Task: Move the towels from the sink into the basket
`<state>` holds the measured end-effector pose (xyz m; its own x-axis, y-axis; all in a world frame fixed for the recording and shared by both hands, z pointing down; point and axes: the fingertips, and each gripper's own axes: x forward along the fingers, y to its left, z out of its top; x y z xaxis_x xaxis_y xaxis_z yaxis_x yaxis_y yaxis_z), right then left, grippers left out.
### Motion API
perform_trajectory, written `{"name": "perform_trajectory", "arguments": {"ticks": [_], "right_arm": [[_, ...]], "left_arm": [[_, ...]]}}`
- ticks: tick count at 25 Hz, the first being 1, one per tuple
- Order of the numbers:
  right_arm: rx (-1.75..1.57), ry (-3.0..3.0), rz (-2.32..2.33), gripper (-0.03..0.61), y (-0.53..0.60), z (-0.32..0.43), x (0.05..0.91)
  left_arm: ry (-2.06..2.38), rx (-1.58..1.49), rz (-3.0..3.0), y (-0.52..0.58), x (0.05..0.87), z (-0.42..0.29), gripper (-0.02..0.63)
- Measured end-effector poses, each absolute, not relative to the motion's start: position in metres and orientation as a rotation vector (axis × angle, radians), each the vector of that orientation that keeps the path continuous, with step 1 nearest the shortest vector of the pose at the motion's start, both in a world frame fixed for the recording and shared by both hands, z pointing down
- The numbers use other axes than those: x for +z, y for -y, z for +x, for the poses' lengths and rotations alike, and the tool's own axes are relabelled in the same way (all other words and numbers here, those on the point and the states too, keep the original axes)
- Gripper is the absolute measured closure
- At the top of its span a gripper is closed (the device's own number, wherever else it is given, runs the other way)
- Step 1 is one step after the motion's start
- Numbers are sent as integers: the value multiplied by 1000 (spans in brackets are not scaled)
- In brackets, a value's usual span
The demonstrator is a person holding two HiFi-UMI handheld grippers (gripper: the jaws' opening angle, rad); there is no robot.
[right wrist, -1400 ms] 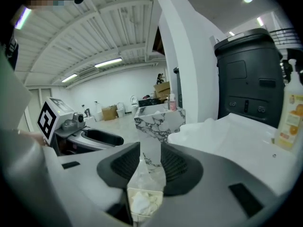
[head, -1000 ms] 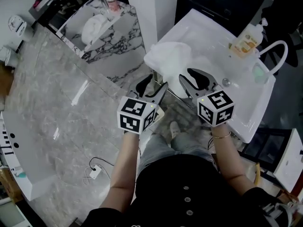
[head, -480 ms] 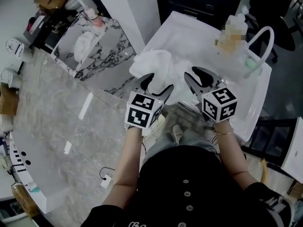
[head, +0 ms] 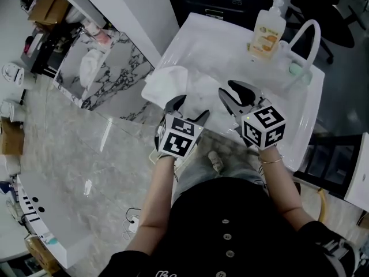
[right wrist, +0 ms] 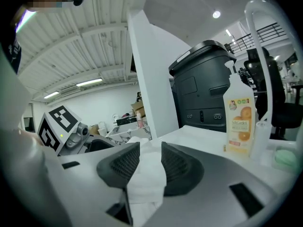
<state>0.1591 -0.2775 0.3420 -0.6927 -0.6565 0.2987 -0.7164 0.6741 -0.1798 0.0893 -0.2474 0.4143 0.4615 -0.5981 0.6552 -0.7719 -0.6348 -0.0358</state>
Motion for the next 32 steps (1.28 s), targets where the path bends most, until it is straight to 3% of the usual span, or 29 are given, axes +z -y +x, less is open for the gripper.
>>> {"name": "perform_trajectory", "arguments": {"ticks": [18, 32], "right_arm": [[547, 2615, 1161, 440, 274, 189, 381], [670, 2563, 1155, 448, 266, 191, 417]], "left_arm": [[915, 1577, 2563, 269, 465, 113, 302], [863, 1563, 2515, 290, 494, 128, 312]]}}
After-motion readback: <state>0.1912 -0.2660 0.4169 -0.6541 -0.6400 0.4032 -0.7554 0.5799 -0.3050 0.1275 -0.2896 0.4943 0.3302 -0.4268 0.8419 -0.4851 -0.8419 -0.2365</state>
